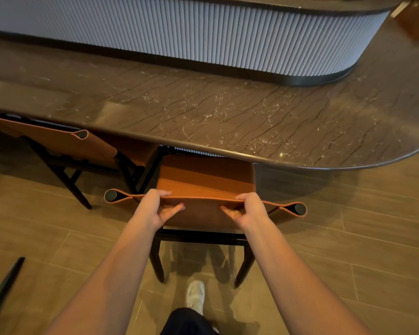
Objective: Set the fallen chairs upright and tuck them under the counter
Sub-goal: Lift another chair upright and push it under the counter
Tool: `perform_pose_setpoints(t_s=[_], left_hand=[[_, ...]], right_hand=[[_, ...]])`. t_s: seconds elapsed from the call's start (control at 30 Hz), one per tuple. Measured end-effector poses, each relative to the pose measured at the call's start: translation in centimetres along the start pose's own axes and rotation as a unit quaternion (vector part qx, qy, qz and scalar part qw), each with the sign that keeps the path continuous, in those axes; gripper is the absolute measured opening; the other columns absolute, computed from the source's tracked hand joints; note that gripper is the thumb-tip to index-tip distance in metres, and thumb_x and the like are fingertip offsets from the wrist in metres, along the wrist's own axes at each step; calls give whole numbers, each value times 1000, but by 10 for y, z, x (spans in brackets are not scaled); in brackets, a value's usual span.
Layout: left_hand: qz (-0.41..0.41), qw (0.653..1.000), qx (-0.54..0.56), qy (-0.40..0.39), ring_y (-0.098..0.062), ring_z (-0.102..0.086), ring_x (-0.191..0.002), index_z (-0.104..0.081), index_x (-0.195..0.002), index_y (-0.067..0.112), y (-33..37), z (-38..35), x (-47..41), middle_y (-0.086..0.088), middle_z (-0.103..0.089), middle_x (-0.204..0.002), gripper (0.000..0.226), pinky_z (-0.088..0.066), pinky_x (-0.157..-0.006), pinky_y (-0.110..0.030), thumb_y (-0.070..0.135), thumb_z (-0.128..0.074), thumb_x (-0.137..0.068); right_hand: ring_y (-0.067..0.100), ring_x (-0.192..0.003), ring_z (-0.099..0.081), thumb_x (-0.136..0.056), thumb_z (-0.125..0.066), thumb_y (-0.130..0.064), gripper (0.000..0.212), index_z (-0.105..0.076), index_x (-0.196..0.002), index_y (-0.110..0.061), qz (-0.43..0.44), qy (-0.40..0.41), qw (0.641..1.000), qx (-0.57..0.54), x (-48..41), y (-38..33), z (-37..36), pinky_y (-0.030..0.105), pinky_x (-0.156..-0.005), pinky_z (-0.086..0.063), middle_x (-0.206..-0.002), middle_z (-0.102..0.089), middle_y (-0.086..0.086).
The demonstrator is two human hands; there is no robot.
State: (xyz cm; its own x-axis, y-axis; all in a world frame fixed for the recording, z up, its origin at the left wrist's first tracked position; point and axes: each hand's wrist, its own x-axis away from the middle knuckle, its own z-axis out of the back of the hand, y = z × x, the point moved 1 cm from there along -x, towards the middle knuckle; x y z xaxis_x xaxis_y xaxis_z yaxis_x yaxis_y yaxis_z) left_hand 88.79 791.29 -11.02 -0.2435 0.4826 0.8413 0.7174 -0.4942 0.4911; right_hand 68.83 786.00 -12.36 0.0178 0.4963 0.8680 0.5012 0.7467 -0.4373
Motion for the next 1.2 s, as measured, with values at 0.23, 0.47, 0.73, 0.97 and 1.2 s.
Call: perform_pose_setpoints(t_s=[0.23,0.47,0.73,0.97,1.2], left_hand=[[3,1000,-28,-10,-40,-66,-94,-57,-108,4,38,-24,-16,-24,-61,-107,19,-60,-55,-37,4,-54,-89],[13,999,-31,-7,-38,-66,-93,-59,-101,5,54,-36,-23,-22,-62,-101,12,-60,-64,-40,5,-56,-90],[-5,1000,11,-17,-40,-61,-101,-53,-106,5,52,-38,-24,-24,-56,-108,21,-57,-57,-39,-5,-49,-87],[-7,999,38,-26,-42,-56,-108,-46,-118,6,52,-34,-32,-22,-51,-112,36,-55,-55,-42,-12,-46,-86],[-8,997,36,-62,-40,-58,-95,-51,-97,1,47,-32,-60,-21,-56,-96,19,-53,-77,-48,-13,-42,-88]], right_hand=[[38,-92,-60,-85,-47,9,21,-55,-98,-6,35,-6,999,6,-13,-33,-28,55,-86,-54,-104,-55,20],[37,-90,-61,-84,-47,9,20,-54,-95,-6,45,7,999,1,-14,-44,-41,52,-75,-58,-103,-56,20],[37,-95,-58,-82,-48,13,22,-53,-96,-3,56,-10,998,-20,-4,-42,-38,49,-66,-58,-108,-53,22],[39,-97,-60,-84,-42,16,38,-50,-118,3,66,-17,997,-31,-5,-37,-37,51,-69,-56,-118,-54,26],[42,-110,-56,-87,-41,16,34,-47,-119,5,76,-7,997,-31,-24,-34,-42,56,-93,-49,-124,-52,28]])
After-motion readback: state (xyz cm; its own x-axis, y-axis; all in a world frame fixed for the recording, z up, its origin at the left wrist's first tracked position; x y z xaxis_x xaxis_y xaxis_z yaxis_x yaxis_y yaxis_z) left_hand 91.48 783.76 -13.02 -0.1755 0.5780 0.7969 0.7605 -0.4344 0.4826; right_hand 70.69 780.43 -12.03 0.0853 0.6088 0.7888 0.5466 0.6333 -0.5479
